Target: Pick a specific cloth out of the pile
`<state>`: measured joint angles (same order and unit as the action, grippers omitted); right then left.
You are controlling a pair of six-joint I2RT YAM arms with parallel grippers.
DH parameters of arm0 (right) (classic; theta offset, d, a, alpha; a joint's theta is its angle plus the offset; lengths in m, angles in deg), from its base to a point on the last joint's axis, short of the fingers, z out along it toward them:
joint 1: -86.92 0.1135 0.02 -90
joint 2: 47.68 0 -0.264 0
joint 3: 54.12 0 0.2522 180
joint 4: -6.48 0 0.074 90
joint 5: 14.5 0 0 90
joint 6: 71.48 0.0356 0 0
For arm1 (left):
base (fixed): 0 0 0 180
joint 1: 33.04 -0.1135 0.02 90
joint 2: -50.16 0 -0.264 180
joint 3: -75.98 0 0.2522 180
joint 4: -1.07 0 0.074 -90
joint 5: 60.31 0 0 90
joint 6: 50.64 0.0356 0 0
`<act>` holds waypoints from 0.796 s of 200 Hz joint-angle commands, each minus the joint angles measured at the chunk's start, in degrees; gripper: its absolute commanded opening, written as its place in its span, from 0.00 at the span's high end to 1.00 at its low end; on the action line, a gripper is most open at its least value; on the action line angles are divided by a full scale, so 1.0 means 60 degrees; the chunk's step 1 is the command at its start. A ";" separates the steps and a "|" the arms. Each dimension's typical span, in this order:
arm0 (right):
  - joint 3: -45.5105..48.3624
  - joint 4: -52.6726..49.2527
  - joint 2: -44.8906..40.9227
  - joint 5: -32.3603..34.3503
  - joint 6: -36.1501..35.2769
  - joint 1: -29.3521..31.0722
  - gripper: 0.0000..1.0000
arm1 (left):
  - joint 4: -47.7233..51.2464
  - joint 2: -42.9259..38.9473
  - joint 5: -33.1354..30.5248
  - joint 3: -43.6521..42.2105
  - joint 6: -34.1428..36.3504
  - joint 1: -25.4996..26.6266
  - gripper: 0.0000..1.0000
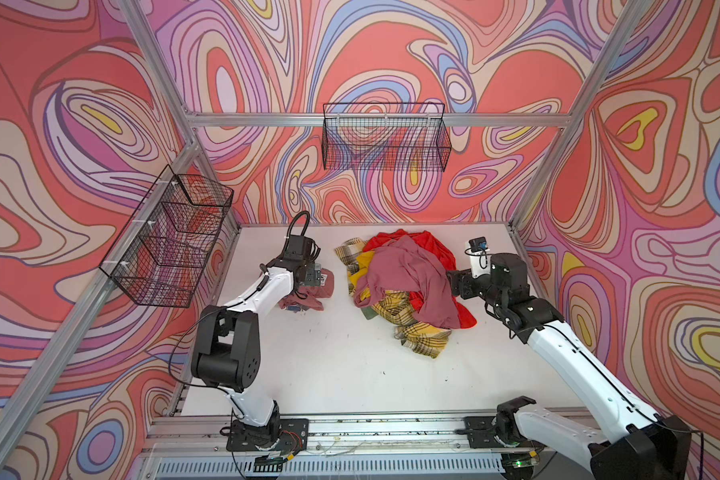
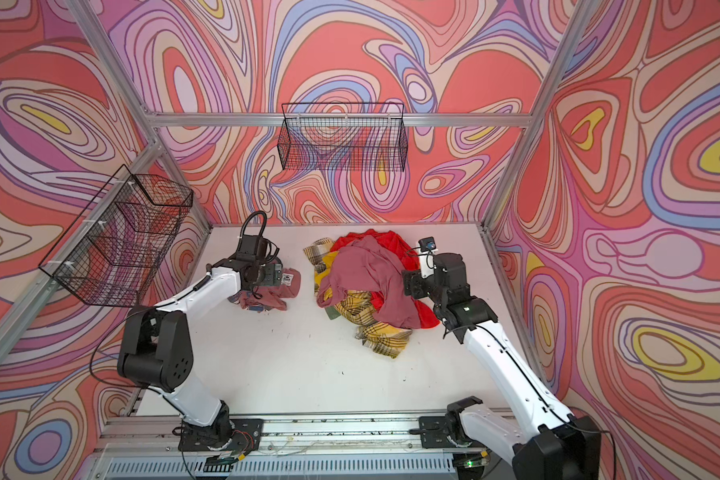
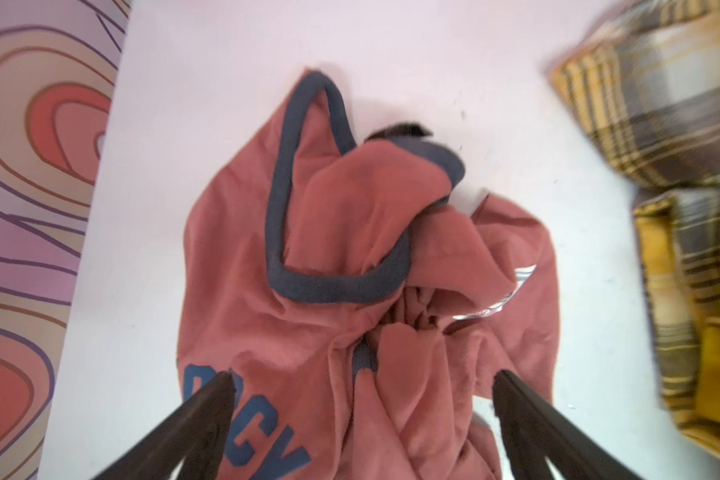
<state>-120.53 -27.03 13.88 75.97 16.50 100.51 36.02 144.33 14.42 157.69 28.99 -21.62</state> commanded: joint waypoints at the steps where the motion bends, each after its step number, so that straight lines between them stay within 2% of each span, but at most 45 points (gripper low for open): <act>1: 0.0019 0.0275 -0.0061 -0.0482 0.0067 -0.0516 0.13 | -0.0884 -0.0796 -0.0125 -0.0587 0.0046 0.0188 0.00; 91: 0.0677 0.1406 -0.0094 -0.2988 0.0513 -0.3007 0.16 | -0.1854 -0.3134 -0.1536 -0.2488 -0.0003 0.1121 0.00; 129: 0.1689 0.2996 0.0024 -0.3380 0.1573 -0.3918 0.15 | -0.2256 -0.4269 -0.1974 -0.3454 -0.0219 0.1350 0.00; 159: 0.2403 0.4087 0.0213 -0.3041 0.2273 -0.4070 0.16 | -0.2145 -0.4881 -0.2303 -0.3870 -0.0223 0.1370 0.00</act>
<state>-108.85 -10.46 14.38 57.78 25.17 76.60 24.37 117.51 3.91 136.11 28.57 -13.56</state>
